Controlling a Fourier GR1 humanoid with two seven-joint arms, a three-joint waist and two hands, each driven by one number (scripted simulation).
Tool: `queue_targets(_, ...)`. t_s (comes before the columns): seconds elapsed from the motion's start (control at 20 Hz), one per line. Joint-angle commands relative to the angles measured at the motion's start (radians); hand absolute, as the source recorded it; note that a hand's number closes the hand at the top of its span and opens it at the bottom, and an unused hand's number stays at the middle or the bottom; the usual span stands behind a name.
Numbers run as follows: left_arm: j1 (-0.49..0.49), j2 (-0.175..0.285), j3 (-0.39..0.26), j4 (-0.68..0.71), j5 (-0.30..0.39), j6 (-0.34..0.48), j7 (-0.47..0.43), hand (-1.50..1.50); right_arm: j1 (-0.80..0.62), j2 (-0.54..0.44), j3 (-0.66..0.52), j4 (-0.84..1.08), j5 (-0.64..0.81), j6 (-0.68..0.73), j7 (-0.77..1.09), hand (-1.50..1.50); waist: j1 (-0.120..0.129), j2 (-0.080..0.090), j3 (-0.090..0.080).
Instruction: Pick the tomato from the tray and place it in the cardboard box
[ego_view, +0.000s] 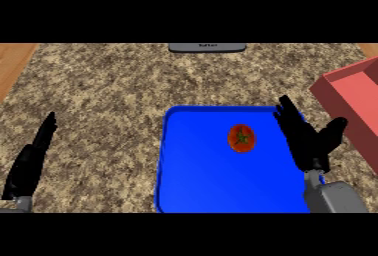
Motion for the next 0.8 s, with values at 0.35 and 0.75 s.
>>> queue_targets(0.35, 0.003, -0.090, 0.077, -0.086, 0.269, -0.107, 0.154, 0.00, -0.005, -0.107, -0.174, -0.220, 0.344, -0.374, -0.282, -1.50, -0.077, -0.029, -0.031)
queue_targets(0.75, -0.044, -0.059, 0.107, -0.196, 0.352, -0.132, 0.299, 0.00, 0.294, -0.052, 0.106, -0.534, 0.693, -0.503, -0.470, -1.50, -0.036, -0.009, -0.028)
